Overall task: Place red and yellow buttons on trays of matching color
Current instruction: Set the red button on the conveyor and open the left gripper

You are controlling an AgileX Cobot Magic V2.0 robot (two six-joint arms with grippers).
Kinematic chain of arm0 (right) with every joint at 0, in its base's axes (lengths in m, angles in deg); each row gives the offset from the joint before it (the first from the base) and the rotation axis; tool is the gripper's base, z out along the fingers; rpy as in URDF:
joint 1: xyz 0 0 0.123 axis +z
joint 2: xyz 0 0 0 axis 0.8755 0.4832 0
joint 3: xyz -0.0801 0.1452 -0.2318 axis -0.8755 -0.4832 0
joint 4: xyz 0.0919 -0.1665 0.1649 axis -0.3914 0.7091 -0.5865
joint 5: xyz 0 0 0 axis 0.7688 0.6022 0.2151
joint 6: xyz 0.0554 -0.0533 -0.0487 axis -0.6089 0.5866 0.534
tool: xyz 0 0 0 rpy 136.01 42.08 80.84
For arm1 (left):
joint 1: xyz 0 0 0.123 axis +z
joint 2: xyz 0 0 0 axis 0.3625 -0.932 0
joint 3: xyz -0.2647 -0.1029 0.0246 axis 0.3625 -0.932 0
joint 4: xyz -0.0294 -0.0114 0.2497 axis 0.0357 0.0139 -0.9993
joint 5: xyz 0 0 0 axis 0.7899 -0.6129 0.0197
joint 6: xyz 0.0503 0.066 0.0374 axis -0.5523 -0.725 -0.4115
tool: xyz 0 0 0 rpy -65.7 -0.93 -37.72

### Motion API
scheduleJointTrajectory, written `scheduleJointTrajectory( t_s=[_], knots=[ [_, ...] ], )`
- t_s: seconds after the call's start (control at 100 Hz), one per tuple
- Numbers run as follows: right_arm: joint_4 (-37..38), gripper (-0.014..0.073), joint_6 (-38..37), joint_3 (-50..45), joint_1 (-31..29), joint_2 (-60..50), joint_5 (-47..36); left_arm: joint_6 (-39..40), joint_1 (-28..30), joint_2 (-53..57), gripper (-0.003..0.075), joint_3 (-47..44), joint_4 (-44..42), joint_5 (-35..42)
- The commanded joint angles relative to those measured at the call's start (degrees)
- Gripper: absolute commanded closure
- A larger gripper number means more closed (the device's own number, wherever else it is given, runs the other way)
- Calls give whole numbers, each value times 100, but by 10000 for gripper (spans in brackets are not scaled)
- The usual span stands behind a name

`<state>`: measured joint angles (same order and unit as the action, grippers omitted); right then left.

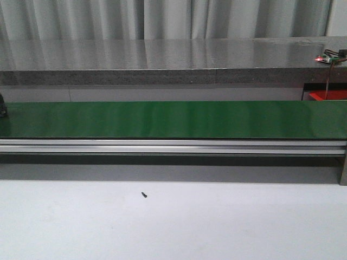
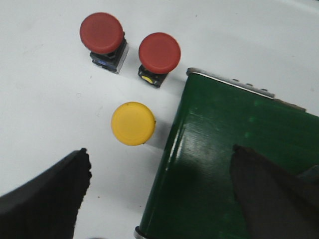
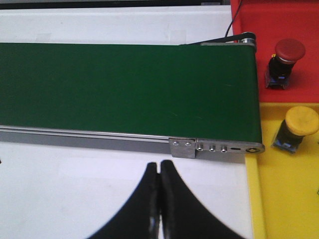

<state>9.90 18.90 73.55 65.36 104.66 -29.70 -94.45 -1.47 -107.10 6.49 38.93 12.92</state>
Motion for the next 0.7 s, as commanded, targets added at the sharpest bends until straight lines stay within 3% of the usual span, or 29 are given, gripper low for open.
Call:
scheduleJointTrajectory(
  t_s=[0.0, 0.69],
  knots=[
    [-27, 662, 43, 160, 9, -44, -380, 89, 71, 117, 153, 142, 26, 229],
    [-27, 662, 43, 160, 9, -44, -364, 127, 224, -617, 153, 142, -64, 958]
  ],
)
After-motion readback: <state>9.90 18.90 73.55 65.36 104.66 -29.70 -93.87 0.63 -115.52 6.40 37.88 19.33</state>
